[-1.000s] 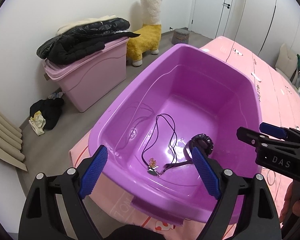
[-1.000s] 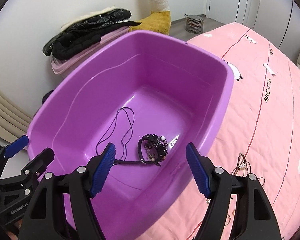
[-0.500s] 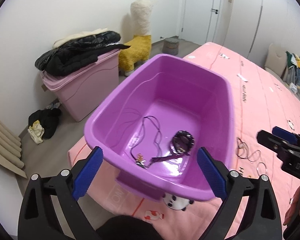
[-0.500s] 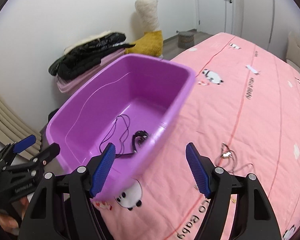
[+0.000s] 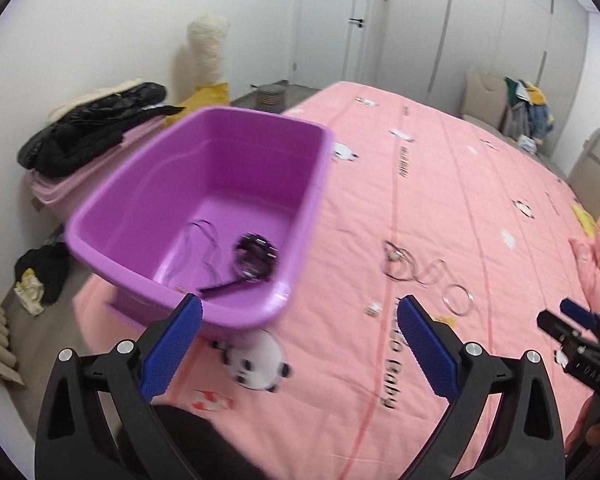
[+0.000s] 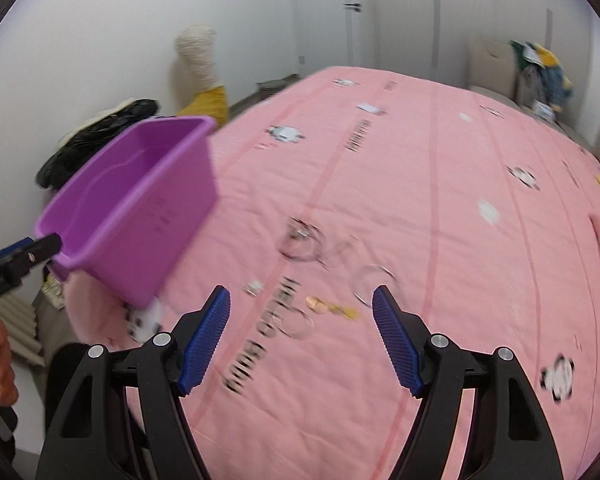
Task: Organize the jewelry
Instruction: 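Move both open tools back over the jewelry on the bedspread, then grasp the silver bangle with left tool while right tool grasps the large silver hoop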
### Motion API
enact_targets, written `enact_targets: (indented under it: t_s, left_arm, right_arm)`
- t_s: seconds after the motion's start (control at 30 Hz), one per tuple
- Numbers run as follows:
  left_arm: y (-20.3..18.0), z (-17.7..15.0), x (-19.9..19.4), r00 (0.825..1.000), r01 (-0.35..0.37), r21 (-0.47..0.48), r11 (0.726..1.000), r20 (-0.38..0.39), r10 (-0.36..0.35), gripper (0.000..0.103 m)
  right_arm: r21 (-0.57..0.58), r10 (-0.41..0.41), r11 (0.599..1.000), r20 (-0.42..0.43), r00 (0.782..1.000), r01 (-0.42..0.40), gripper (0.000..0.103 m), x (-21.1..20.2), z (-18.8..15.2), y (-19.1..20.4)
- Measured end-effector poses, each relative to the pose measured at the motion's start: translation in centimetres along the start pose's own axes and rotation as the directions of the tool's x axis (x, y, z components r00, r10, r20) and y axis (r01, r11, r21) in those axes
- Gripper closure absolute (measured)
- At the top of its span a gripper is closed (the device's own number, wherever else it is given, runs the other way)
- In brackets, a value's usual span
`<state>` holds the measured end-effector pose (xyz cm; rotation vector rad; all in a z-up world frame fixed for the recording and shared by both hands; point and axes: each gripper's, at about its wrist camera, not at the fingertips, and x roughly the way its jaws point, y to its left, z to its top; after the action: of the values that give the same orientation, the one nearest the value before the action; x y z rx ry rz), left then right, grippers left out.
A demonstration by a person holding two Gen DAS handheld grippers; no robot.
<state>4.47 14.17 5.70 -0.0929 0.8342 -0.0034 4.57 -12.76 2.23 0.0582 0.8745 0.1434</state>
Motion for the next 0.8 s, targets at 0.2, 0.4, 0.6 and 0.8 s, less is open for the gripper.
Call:
enact_targets:
  t_s: [0.2, 0.4, 0.6, 0.8]
  left_arm:
    - [-4.1, -3.1, 2.3, 1.0, 0.022, 0.039, 0.999, -0.022, -0.021, 0.007]
    - [-7.4, -5.7, 6.8, 0.995, 0.026, 0.064, 0.998, -0.098, -0.02, 0.007]
    - [-9.4, -7.6, 11.2, 0.99, -0.008, 0.063, 0.998, -0.138, 0.017, 0.007]
    - [-11.0, -8.4, 14.8, 0.983, -0.03, 0.004, 1.0, -0.18, 0.03, 0.007]
  right_arm:
    - [0.071, -0.039, 0.997, -0.025, 0.999, 0.04, 0.033, 1.0, -4.3, -4.3]
    - [0.084, -0.028, 0.996, -0.049, 0.998, 0.032, 0.033, 4.2, -6.3, -6.7]
    - [0.125, 0.012, 0.992, -0.09, 0.996, 0.0, 0.033, 8.7, -6.4, -9.0]
    - [0.109, 0.043, 0.994, -0.106, 0.993, -0.031, 0.033, 13.1, -4.8, -10.7]
